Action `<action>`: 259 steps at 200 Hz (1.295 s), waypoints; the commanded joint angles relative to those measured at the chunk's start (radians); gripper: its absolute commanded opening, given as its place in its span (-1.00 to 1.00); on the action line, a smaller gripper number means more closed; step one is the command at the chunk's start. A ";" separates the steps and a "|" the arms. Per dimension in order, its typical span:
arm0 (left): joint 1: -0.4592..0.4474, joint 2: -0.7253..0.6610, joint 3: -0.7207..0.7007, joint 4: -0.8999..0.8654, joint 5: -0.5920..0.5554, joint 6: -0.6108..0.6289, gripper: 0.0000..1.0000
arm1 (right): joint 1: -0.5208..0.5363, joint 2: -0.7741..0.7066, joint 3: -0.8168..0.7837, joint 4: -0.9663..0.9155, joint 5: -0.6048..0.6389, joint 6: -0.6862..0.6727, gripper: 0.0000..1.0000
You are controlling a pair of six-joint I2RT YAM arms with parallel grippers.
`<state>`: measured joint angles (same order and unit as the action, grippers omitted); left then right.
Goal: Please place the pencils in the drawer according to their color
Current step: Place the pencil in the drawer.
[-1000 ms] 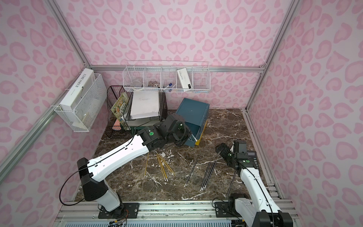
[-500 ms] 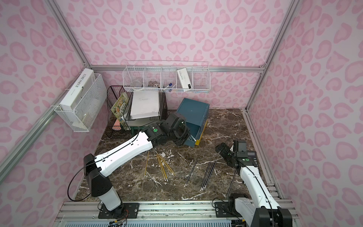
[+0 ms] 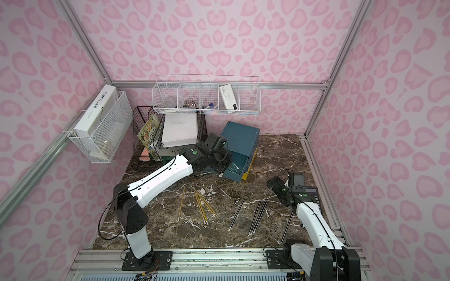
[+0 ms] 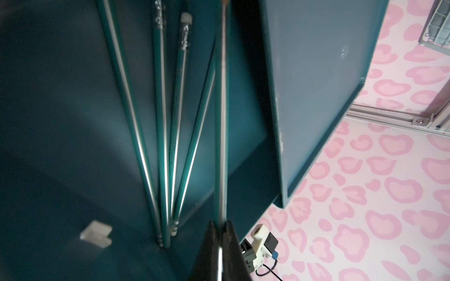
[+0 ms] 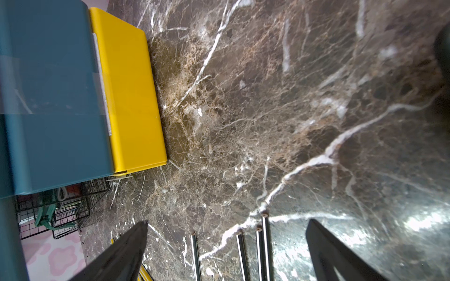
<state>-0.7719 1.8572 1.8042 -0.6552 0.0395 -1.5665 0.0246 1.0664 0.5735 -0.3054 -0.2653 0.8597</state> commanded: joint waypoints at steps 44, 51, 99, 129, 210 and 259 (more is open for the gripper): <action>0.020 0.053 0.079 -0.027 0.052 0.114 -0.37 | 0.000 0.002 0.011 0.017 0.010 -0.008 1.00; 0.020 0.057 0.094 -0.037 0.054 0.123 -0.08 | 0.000 0.003 0.012 0.017 0.010 -0.008 1.00; 0.020 0.041 0.150 -0.073 0.046 0.208 0.61 | 0.000 -0.003 0.011 0.017 0.004 -0.003 0.99; 0.019 0.037 0.210 -0.099 0.053 0.283 0.69 | 0.000 -0.006 0.013 0.015 0.004 -0.002 1.00; 0.014 0.027 0.216 -0.110 0.039 0.384 0.78 | 0.001 -0.005 0.013 0.012 0.013 -0.008 1.00; -0.017 -0.113 0.099 -0.088 0.034 0.668 0.78 | 0.000 -0.002 -0.004 0.015 0.008 -0.019 1.00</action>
<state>-0.7750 1.8229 1.9820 -0.7567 0.0883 -1.0882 0.0250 1.0649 0.5770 -0.2943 -0.2653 0.8577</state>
